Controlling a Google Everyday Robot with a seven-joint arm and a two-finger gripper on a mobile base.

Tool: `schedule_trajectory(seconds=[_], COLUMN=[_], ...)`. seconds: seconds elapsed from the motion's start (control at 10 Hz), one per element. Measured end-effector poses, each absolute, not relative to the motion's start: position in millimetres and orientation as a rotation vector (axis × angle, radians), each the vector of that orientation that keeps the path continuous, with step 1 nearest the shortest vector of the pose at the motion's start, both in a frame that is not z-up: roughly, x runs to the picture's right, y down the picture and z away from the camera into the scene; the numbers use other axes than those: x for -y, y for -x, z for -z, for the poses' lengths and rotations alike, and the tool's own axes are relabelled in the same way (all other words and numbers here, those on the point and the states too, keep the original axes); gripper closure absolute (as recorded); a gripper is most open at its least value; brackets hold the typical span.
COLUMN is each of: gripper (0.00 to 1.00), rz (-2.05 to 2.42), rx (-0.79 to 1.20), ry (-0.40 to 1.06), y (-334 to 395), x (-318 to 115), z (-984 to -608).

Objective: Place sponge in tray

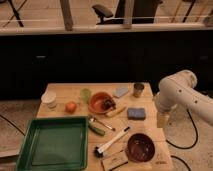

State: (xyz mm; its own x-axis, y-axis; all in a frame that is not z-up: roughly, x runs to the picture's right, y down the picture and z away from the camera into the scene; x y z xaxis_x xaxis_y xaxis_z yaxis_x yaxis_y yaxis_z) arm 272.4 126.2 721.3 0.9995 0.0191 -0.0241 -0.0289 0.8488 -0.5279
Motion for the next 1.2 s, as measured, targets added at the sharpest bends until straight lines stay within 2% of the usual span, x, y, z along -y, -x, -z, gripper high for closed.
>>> schedule_trajectory(seconds=[0.4, 1.2], gripper=[0.20, 0.20], rz=[0.017, 0.109], rx=[-0.003, 0.023], ry=[0.562, 0.569], y=[-268.1, -260.1], x=[-129.1, -136.5], z=[-749.1, -778.3])
